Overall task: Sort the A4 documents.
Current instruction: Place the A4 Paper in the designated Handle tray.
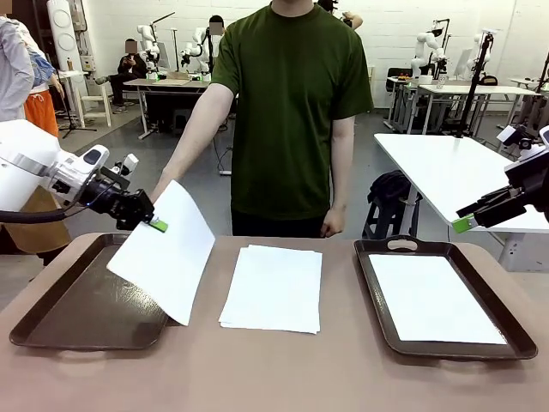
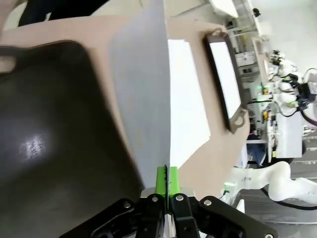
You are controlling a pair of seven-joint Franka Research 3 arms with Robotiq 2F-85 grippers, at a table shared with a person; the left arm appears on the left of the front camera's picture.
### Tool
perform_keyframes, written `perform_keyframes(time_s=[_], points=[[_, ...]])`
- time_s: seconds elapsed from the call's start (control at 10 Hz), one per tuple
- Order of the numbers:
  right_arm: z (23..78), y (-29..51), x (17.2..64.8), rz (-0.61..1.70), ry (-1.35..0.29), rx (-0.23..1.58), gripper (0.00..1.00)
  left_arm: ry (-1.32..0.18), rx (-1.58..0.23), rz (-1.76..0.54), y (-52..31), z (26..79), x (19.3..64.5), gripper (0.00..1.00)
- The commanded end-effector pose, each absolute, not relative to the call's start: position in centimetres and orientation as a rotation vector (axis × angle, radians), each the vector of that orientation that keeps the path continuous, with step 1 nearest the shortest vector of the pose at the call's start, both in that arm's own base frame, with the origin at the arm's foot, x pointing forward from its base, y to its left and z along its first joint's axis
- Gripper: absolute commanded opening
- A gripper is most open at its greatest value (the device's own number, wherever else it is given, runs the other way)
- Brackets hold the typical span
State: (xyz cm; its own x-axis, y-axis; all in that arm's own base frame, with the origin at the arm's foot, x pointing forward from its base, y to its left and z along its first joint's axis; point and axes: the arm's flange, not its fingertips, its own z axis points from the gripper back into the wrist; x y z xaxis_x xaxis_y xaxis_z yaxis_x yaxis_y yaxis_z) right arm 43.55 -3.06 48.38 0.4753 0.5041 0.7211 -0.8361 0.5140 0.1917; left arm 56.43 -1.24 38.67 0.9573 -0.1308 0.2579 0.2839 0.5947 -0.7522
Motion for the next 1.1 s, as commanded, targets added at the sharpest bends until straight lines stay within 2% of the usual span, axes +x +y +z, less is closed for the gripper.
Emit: perform_keyframes(time_s=[0.0,0.4,0.6,1.0], points=[[48.2,-3.0,43.6,0.879,-0.657,0.57,1.0,-0.158,-0.79,-0.23,1.0,38.9,56.7,0.01],[48.2,-3.0,43.6,0.879,-0.657,0.57,1.0,-0.15,-0.586,-0.142,3.7,36.3,56.7,0.01],[48.2,-3.0,43.6,0.879,-0.657,0.57,1.0,-0.032,-0.601,-0.103,4.1,32.7,56.9,0.01],[48.2,-3.0,43.6,0.879,-0.657,0.57,1.0,-0.087,-0.538,-0.053,5.6,32.3,56.9,0.01]])
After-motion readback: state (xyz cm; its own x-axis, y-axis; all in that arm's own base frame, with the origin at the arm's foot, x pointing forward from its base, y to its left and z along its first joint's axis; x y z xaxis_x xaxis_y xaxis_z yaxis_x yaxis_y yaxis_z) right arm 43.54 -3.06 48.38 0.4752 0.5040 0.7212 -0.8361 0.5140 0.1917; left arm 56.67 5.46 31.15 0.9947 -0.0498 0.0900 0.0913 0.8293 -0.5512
